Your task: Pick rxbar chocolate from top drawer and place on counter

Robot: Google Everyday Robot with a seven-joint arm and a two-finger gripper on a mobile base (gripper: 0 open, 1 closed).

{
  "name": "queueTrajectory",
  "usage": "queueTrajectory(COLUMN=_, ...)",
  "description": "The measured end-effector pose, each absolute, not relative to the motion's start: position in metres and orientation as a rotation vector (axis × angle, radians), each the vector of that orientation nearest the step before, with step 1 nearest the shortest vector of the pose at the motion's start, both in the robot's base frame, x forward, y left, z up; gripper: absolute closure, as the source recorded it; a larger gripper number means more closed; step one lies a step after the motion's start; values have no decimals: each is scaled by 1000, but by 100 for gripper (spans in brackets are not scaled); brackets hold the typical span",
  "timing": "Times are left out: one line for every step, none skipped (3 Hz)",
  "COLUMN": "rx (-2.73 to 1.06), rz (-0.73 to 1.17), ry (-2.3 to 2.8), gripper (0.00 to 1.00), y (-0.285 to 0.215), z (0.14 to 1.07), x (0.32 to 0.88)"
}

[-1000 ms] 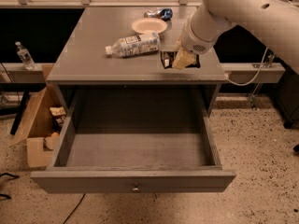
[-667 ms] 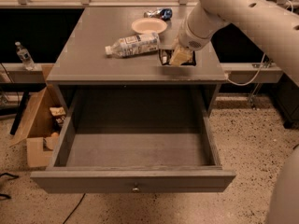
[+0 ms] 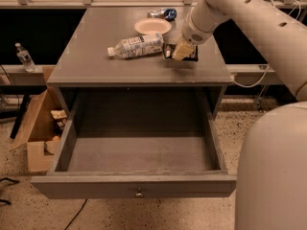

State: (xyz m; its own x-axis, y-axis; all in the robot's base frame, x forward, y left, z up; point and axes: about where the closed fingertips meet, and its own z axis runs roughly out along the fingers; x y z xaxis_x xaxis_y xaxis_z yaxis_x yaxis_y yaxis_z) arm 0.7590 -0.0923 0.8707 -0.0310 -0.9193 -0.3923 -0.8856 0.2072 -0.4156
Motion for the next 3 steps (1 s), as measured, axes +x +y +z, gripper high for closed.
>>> queueTrajectory(rx=-1656, rz=-64, ry=1912, gripper=4, y=-95, z=870, x=766)
queueTrajectory(rx=-1628, rz=-77, ry=1920, gripper=0, y=-110, z=882, x=765)
queueTrajectory(rx=-1603, rz=-119, ry=1943, gripper=0, y=-137, z=901, x=757)
